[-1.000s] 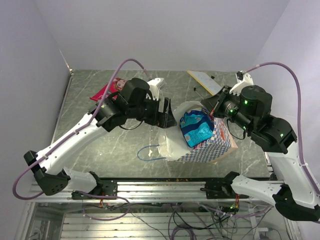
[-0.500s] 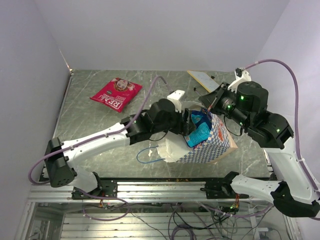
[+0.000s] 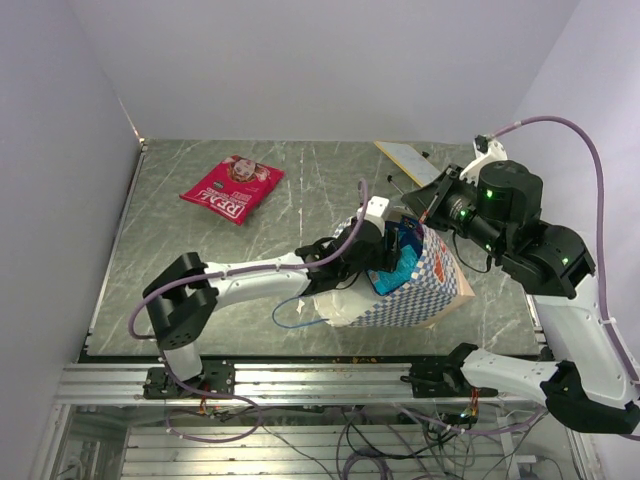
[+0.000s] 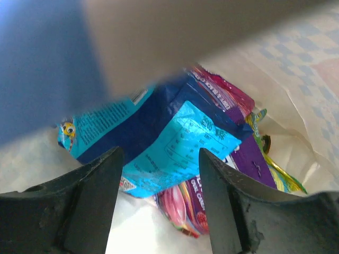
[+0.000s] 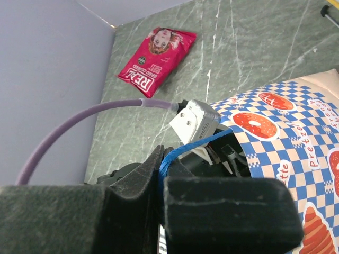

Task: Take the snacks out of the paper bag
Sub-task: Take out the snack from the paper bag.

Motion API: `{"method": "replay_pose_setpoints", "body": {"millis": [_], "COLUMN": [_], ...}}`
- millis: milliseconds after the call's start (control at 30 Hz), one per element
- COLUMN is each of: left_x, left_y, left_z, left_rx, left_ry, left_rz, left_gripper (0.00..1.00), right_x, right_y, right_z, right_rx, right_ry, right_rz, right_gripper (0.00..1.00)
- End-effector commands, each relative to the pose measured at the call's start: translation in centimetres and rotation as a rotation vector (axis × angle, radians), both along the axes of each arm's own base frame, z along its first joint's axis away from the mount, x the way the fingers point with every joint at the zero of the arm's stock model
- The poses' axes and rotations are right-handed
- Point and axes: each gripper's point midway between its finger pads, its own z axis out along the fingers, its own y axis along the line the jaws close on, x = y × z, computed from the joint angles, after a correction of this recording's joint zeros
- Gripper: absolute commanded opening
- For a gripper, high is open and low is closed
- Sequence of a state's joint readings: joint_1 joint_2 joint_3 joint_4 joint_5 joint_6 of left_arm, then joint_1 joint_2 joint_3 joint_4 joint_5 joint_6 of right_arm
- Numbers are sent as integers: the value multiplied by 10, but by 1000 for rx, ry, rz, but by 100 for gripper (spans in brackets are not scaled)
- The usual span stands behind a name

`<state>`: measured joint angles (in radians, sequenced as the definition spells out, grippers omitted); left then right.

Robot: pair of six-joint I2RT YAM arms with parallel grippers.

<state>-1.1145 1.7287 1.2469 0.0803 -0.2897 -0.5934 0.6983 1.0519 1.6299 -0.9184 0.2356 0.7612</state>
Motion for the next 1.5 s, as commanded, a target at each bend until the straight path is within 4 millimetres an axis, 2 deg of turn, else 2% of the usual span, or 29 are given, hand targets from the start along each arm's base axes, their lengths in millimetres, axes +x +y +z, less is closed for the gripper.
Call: {"method": "replay_pose_setpoints", "body": {"millis": [0, 333, 500, 600, 667, 700, 767, 800, 867, 1067, 1167, 1333, 1467], "left_x": [26, 73, 91, 102, 105, 107, 108, 106, 103, 81, 61, 24, 3], "left_y": [-10, -5, -18, -20, -21, -20, -20, -21, -19, -9, 0, 17, 36], "left_z": [12, -26, -34, -42, -47, -50, -55, -56, -55, -25, -6, 25, 38], "left_rx": [-73, 35, 40, 49, 34, 25, 4, -8, -14, -72, -104, -145, -148], "left_ry": [-122, -142, -163, -152, -144, -138, -118, -109, -106, -84, -64, -13, 9], "left_rz": [79, 294, 331, 359, 349, 342, 309, 284, 268, 204, 141, 28, -13], "left_gripper": [73, 91, 94, 90, 83, 78, 56, 46, 35, 16, 8, 7, 7], "right_x": [-6, -7, -8, -8, -8, -8, -8, -9, -10, -14, -13, -12, -12], "right_y": [-7, -3, 0, 0, -2, -3, -5, -6, -9, -21, -24, -28, -30], "right_z": [37, 37, 39, 41, 45, 46, 48, 48, 48, 48, 47, 44, 41], "right_rx": [76, 42, 24, 19, 19, 18, 19, 22, 29, 48, 40, 23, 31], "right_ry": [-85, -83, -87, -96, -105, -108, -112, -114, -116, -135, -143, -150, -156], "right_rz": [-12, 26, 50, 53, 47, 44, 38, 35, 24, -20, -31, -48, -61], "right_gripper": [0, 0, 0, 0, 0, 0, 0, 0, 0, 0, 0, 0, 0]}}
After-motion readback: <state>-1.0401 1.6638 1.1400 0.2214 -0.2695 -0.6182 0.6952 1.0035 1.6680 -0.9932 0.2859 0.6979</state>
